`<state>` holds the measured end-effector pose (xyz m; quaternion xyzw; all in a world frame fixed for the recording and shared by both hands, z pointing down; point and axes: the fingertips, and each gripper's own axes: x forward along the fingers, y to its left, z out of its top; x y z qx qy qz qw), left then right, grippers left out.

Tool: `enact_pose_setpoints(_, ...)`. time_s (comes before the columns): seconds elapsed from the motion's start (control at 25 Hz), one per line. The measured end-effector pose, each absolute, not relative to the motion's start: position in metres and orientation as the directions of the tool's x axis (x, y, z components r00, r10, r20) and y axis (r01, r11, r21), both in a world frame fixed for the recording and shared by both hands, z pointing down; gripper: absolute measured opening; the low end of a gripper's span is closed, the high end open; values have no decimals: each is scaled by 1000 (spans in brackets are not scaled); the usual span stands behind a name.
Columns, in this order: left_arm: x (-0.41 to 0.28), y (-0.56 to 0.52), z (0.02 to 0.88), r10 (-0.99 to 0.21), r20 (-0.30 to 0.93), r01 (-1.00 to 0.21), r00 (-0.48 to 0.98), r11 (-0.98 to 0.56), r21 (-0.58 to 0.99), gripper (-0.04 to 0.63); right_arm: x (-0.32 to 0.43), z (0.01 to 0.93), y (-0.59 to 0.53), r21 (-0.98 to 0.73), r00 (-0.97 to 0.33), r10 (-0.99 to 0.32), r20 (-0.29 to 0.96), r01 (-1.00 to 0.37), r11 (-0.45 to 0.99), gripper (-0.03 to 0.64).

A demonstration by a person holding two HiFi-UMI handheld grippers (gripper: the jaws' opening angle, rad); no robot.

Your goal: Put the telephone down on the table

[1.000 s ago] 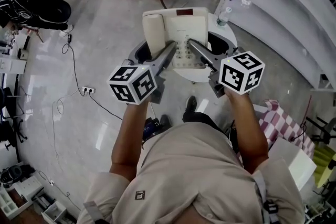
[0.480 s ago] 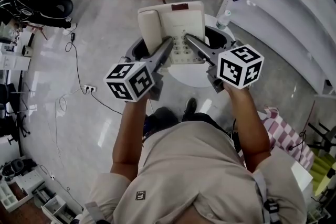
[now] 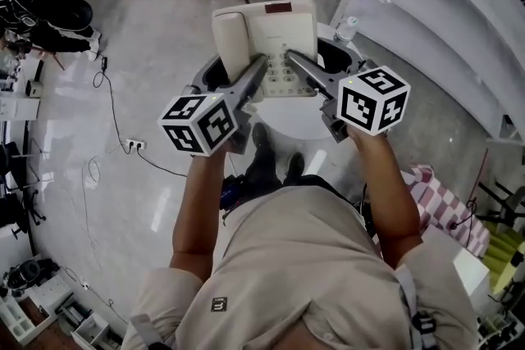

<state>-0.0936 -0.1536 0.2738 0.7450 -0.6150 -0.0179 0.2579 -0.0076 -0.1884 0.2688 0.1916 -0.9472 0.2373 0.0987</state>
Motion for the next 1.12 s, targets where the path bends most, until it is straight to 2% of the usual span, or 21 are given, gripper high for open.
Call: enact_pose_setpoints(1.12,-130,-219,347,-863,394,-882,316,-115,456,314,-43,341,-250,-481,-872,-334,356,-478,735,235)
